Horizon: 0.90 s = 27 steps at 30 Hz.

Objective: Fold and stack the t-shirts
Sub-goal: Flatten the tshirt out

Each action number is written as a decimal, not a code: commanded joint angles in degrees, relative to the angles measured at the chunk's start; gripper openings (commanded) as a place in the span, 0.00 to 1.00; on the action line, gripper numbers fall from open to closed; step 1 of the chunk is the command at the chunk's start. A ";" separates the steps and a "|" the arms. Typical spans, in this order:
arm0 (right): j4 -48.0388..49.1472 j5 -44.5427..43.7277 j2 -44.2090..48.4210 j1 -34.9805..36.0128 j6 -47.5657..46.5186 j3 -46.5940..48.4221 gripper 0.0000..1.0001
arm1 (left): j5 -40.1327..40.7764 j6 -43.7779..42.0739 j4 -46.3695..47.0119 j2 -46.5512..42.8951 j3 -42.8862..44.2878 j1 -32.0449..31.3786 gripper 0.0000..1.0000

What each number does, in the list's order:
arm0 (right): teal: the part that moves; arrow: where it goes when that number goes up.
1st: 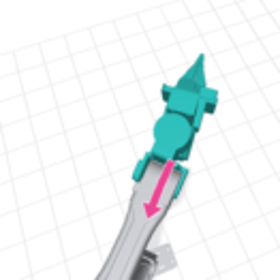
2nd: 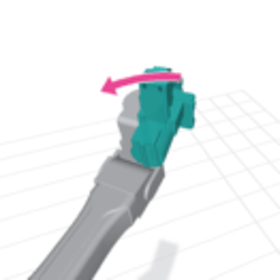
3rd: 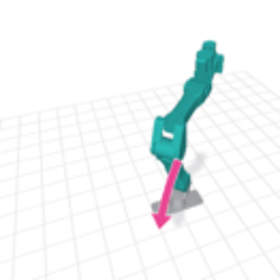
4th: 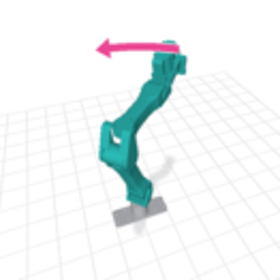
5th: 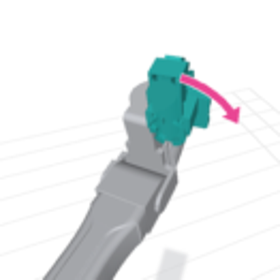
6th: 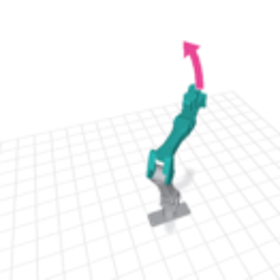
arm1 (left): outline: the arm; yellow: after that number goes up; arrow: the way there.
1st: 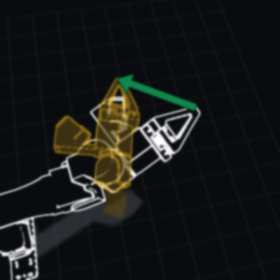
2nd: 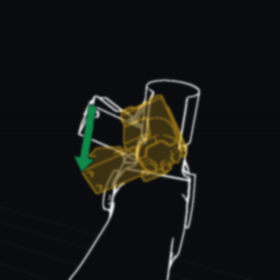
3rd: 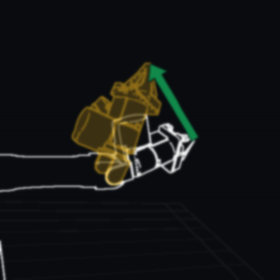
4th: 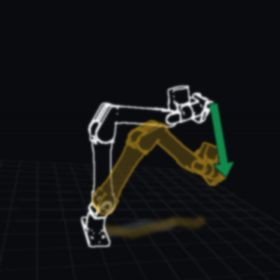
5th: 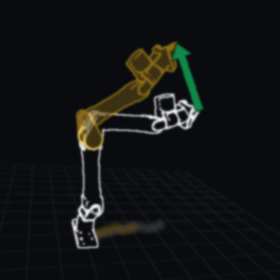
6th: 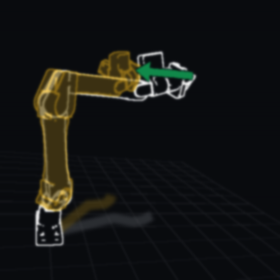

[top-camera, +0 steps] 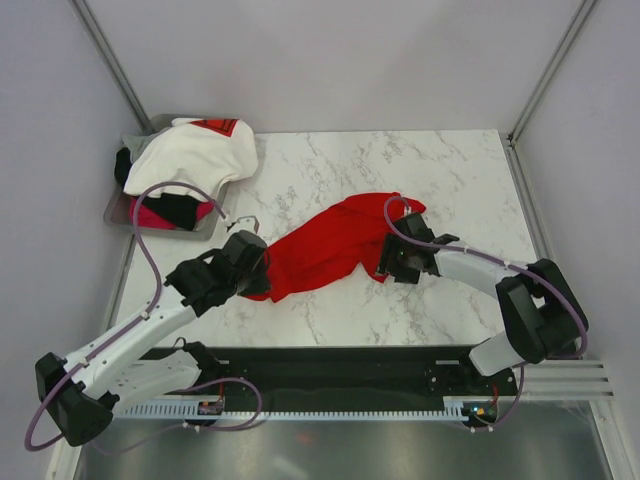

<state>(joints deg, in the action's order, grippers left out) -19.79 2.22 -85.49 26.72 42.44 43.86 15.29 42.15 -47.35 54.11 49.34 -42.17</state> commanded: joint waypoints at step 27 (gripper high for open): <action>-23.80 -11.82 27.30 6.24 -4.90 42.16 0.00 | 3.44 -11.73 -13.29 -2.79 43.97 0.42 0.02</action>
<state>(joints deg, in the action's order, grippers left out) -38.96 -10.37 -65.39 32.88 41.56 76.44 17.98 37.21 -57.39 49.47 84.55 -42.06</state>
